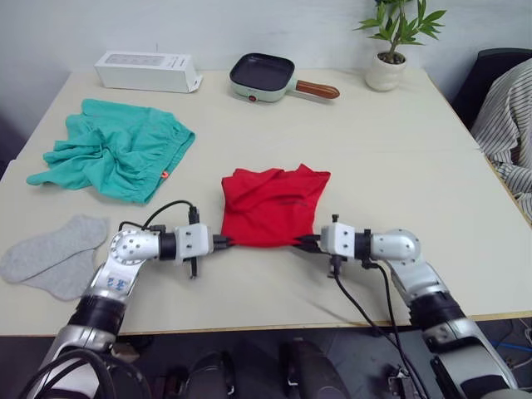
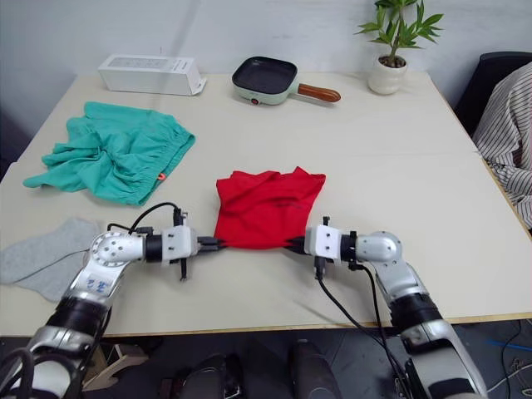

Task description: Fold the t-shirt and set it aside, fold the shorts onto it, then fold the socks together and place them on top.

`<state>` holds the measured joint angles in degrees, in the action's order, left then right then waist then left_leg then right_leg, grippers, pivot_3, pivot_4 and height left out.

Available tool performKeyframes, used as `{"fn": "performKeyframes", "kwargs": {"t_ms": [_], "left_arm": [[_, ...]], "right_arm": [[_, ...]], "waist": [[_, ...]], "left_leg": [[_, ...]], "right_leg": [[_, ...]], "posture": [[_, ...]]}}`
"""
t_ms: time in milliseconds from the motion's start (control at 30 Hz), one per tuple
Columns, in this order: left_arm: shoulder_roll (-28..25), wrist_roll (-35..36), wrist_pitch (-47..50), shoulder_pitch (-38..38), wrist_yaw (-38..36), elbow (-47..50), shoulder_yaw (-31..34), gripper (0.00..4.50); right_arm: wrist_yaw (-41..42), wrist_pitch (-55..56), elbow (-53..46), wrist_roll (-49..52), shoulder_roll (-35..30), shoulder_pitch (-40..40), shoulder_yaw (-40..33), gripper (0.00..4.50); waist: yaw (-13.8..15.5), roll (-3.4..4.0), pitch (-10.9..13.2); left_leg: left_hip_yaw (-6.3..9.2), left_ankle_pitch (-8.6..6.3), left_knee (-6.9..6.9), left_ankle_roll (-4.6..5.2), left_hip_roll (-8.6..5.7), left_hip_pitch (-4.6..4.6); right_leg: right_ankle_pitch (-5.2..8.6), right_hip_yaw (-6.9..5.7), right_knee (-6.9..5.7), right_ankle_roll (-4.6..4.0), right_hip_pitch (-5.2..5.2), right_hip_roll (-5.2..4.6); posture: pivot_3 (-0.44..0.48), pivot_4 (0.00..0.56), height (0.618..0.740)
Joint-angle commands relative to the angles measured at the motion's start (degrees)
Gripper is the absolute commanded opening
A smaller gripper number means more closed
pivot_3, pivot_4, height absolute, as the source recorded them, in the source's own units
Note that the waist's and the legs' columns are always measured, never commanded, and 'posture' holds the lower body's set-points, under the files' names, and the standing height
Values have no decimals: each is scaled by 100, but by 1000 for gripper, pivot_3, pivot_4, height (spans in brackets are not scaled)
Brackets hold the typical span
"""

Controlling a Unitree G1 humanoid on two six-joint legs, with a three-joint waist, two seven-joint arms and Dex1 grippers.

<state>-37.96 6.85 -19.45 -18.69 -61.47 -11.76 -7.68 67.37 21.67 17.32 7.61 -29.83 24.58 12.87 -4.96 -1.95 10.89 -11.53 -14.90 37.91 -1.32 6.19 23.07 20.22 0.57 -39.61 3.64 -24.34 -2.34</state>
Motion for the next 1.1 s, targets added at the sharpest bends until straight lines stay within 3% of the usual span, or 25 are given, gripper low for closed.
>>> {"fn": "performKeyframes", "kwargs": {"t_ms": [33, 233, 433, 600, 667, 833, 1033, 1100], "left_arm": [[-305, 378, 308, 676, -134, 918, 232, 13], [-430, 461, 723, 1896, 280, 2314, 401, 13], [-415, 280, 977, 2497, 539, 2852, 334, 13], [-445, 580, 1259, 2613, 667, 3029, 717, 1393], [-487, 1207, 1646, 2667, 472, 3134, 975, 1979], [-739, 2306, 2540, 2528, 93, 3342, 1413, 1979], [-687, 1515, 1893, 1965, -150, 2688, 977, 49], [-564, 1273, 1608, 1822, -210, 2450, 745, 20]], "right_arm": [[197, -398, -963, 490, -327, -407, -206, 0], [28, -744, -2004, 585, -684, -1364, -246, 0], [-59, -985, -2253, 682, -726, -1716, -181, 0], [359, -1143, -2643, 1241, -920, -1838, -314, 1491], [360, -1503, -2910, 1538, -992, -1828, -417, 2148], [406, -2851, -3395, 2468, -1257, -1602, -645, 2148], [406, -2624, -2559, 1937, -888, -788, -452, 17], [456, -2256, -2053, 1610, -673, -559, -313, 4]], "waist": [[1, 0, 0], [22, -1, 0], [23, -3, -1], [29, -5, -2], [27, -4, -2], [21, -5, -2], [20, -6, -3], [19, -6, -3]], "left_leg": [[0, 0, 1, 0, 3, 0], [19, -5, 3, 10, -4, -2], [47, -18, -16, 28, -11, -53], [49, -16, -75, 36, -20, -82], [52, -16, -80, 34, -19, -82], [53, -14, -79, 27, -12, -83], [54, -7, -79, 34, -22, -88], [54, -7, -88, 30, -26, -88]], "right_leg": [[0, 3, 0, -1, 0, 0], [-2, -4, 6, -5, 12, -15], [-3, -24, 43, -14, 81, -23], [0, -27, 71, -23, 102, -28], [2, -30, 72, -26, 100, -25], [3, -30, 71, -27, 101, -21], [-2, -32, 80, -34, 107, -22], [-3, -33, 89, -33, 108, -22]], "posture": [[0, 150, 740], [0, 150, 740], [0, 150, 740], [0, 150, 740], [0, 150, 740], [0, 150, 740], [0, 150, 740], [0, 150, 740]]}}
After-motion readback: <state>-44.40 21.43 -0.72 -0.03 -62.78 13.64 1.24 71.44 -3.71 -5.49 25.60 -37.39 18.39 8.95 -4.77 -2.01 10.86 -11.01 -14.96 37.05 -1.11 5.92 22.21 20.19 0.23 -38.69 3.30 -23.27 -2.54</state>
